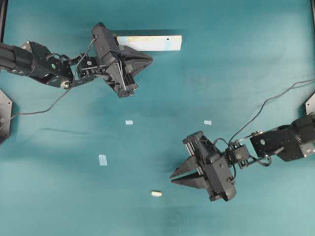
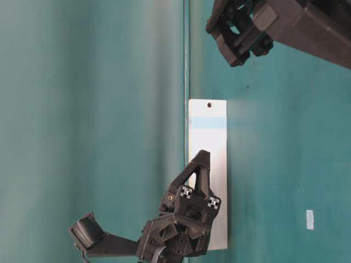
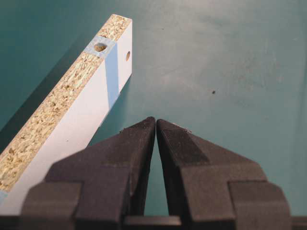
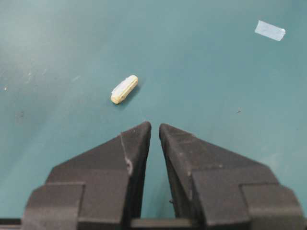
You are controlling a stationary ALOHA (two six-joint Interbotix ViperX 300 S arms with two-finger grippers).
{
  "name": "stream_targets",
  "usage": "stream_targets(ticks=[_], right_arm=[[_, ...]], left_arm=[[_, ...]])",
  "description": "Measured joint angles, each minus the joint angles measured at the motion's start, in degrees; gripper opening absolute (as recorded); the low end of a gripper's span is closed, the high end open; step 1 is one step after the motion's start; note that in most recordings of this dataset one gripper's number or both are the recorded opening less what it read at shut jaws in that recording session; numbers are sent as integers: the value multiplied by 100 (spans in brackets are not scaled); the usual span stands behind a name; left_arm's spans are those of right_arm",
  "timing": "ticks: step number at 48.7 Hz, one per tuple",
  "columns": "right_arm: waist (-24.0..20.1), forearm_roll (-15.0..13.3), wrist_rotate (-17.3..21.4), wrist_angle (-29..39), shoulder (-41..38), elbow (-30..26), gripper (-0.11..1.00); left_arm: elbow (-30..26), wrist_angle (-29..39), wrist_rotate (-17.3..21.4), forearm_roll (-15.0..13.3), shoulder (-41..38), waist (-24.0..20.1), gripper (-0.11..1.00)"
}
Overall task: Move the wooden board into place and insert the rod into its hole.
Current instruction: 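Open the left gripper and move it down onto the white board's end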
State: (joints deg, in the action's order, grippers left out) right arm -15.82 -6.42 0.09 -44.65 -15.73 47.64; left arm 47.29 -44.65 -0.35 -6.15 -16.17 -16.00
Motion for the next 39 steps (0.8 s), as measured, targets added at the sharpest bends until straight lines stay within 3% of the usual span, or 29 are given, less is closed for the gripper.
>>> stream_targets(ticks=[2, 6, 9, 15, 18, 21, 28, 35, 39], right_arm=[[-9, -9, 0, 9, 0, 0, 22], [-26, 0, 53, 149, 9, -105, 6], [-53, -9, 79, 387, 62, -185, 1], [-97, -9, 132, 1055, 290, -369, 1], [-114, -9, 132, 1371, 413, -457, 8], [-114, -9, 132, 1644, 527, -519, 21], [-123, -9, 132, 2188, 765, -598, 60], [-123, -9, 132, 2672, 888, -686, 62], [-123, -9, 141, 2856, 896, -747, 62]], left_arm=[[-9, 158, 0, 44, 62, 9, 13], [-88, 659, 0, 158, 281, 53, 0], [-158, 1099, 0, 185, 457, 79, 0], [-246, 1969, 79, 211, 861, 79, 1], [-246, 2338, 158, 220, 1072, 88, 2], [-237, 2742, 299, 229, 1336, 88, 12], [-167, 3560, 773, 229, 1846, 79, 51], [-44, 4104, 1195, 229, 2127, -70, 83], [0, 4245, 1310, 229, 2180, -229, 90]])
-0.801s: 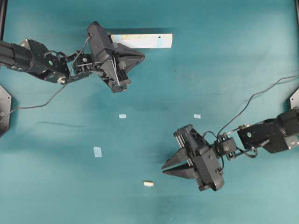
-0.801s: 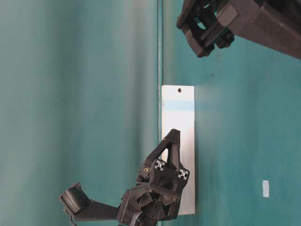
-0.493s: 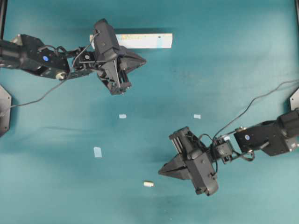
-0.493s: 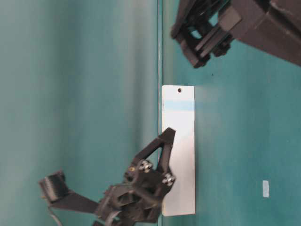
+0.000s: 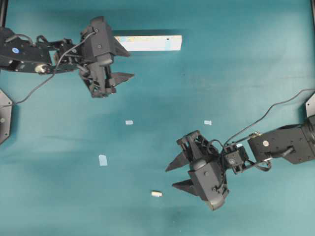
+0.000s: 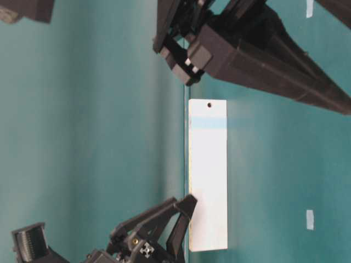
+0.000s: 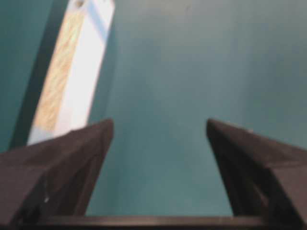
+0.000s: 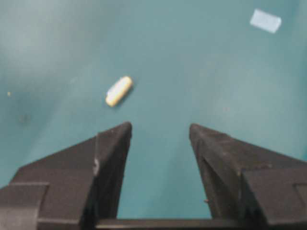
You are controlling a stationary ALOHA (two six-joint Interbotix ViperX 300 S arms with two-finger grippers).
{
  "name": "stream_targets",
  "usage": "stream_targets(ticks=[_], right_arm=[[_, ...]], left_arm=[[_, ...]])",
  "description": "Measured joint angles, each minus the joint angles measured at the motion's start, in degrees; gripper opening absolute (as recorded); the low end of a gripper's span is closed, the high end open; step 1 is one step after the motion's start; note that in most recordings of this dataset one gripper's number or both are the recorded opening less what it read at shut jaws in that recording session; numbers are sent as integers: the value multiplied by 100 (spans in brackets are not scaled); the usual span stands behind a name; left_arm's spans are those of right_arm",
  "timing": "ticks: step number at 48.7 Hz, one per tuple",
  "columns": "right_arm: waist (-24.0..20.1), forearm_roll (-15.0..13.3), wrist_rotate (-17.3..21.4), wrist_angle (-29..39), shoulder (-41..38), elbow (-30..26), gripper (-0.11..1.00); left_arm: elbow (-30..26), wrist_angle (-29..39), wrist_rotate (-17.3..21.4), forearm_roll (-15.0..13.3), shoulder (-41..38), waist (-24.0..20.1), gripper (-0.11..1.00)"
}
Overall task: Move the wooden board into place and insert the rod into its hole.
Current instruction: 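Open the left gripper and move it down onto the white board's end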
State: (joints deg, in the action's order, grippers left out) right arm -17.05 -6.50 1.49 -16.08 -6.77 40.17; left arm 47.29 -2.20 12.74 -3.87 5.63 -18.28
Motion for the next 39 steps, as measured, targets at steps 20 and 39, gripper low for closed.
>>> stream_targets(ticks=[20, 39], right_arm=[[0, 0, 0, 334, 0, -88, 62], [0, 0, -9, 378, -18, -141, 62]], left_arm=[[9, 35, 712, 9, 0, -589, 91], [-202, -62, 1230, 9, -624, -870, 91]])
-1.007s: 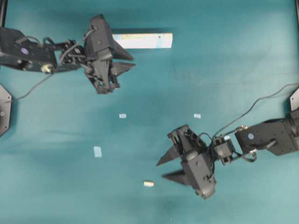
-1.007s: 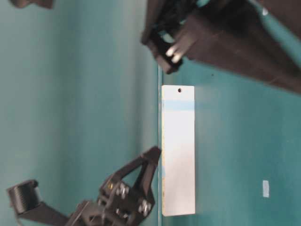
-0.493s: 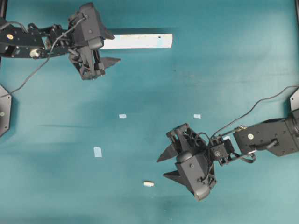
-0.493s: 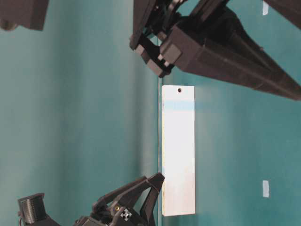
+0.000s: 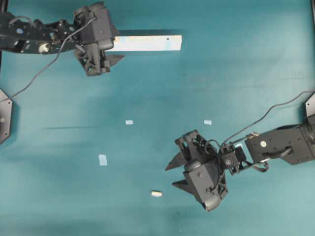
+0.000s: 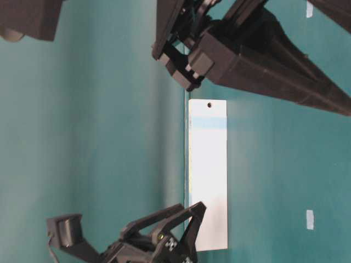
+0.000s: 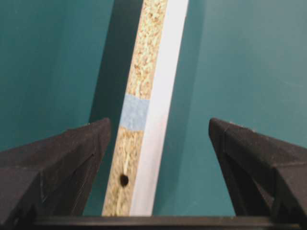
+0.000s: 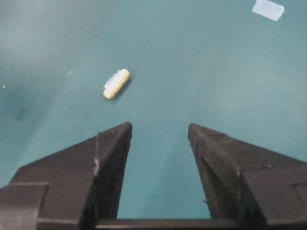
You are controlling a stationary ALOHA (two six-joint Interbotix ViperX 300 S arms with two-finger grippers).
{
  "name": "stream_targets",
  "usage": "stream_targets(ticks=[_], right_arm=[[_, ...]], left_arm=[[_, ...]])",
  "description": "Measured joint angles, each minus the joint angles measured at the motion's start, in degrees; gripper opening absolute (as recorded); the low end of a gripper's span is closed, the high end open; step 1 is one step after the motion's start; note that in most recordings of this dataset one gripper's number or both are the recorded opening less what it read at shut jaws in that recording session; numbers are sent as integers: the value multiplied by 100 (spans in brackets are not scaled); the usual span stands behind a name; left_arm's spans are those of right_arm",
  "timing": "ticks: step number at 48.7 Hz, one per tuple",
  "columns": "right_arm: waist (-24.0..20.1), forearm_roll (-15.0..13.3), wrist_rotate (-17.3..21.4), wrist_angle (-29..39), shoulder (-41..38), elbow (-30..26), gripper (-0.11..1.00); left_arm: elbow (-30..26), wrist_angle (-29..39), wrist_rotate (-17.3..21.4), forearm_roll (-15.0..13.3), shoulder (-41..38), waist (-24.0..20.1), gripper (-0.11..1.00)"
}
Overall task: Move the wooden board into place and insert the rod into its hole.
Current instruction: 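Open the left gripper and move it down onto the white board's end, then close the left gripper on the board's edge near the blue tape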
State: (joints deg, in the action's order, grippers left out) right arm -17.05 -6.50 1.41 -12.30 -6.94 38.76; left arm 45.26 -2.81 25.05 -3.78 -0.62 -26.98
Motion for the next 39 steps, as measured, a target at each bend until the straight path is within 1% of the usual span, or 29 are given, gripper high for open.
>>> stream_targets(ticks=[19, 39], right_arm=[[0, 0, 0, 0, -9, 0, 62], [158, 0, 0, 0, -9, 0, 62]], left_arm=[[-457, -176, 44, 0, -624, -220, 91], [-492, -176, 18, -9, -1020, -229, 91]])
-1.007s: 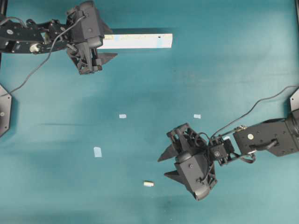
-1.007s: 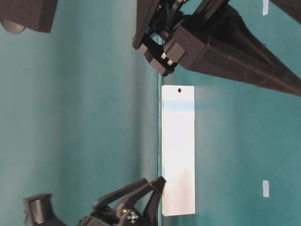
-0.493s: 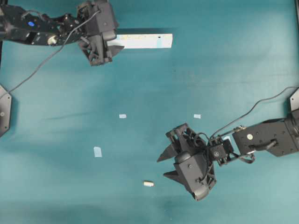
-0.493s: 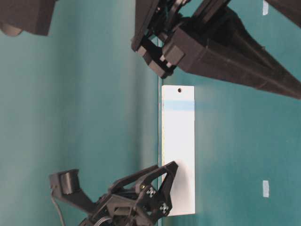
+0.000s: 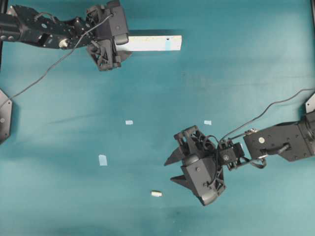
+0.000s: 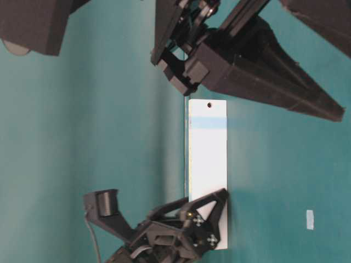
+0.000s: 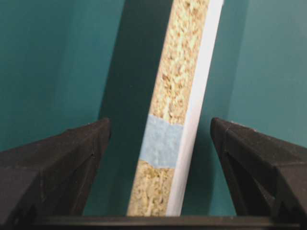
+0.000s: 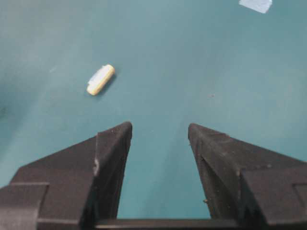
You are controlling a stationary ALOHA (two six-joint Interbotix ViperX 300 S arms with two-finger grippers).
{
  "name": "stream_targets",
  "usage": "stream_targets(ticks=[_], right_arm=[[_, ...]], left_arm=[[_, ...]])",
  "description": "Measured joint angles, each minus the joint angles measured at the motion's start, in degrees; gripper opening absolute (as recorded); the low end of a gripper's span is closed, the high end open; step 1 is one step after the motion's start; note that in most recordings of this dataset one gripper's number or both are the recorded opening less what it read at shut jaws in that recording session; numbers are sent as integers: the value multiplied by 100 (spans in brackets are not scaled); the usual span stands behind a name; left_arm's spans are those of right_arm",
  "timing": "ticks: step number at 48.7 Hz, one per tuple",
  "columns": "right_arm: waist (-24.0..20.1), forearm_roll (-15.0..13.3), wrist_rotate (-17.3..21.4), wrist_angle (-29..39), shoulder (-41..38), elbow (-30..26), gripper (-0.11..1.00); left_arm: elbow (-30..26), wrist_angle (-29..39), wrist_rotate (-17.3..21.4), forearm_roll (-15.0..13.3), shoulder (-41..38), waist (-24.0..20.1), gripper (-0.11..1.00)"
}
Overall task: Move the wooden board into place and insert the rod into its hole.
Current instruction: 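Close the left gripper on the board's edge near the blue tape, then drag the board with the left gripper toward the table center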
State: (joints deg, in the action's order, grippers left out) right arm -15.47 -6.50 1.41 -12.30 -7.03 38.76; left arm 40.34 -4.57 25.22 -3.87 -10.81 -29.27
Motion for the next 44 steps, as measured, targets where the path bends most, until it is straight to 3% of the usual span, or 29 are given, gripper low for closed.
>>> stream_targets(ticks=[4, 7, 19, 36, 44], right_arm=[[0, 0, 0, 0, 0, 0, 62], [0, 0, 0, 0, -9, 0, 62], [0, 0, 0, 0, -9, 0, 62], [0, 0, 0, 132, -18, 9, 62], [0, 0, 0, 141, -18, 0, 62]], left_arm=[[-9, -9, -9, 9, -70, 9, 89], [-26, -9, -18, 0, -88, 9, 80], [-35, -9, -18, 9, -105, 35, 22], [-35, 35, -18, 0, -35, 70, 22], [-53, 211, -62, 0, 290, 343, 22]])
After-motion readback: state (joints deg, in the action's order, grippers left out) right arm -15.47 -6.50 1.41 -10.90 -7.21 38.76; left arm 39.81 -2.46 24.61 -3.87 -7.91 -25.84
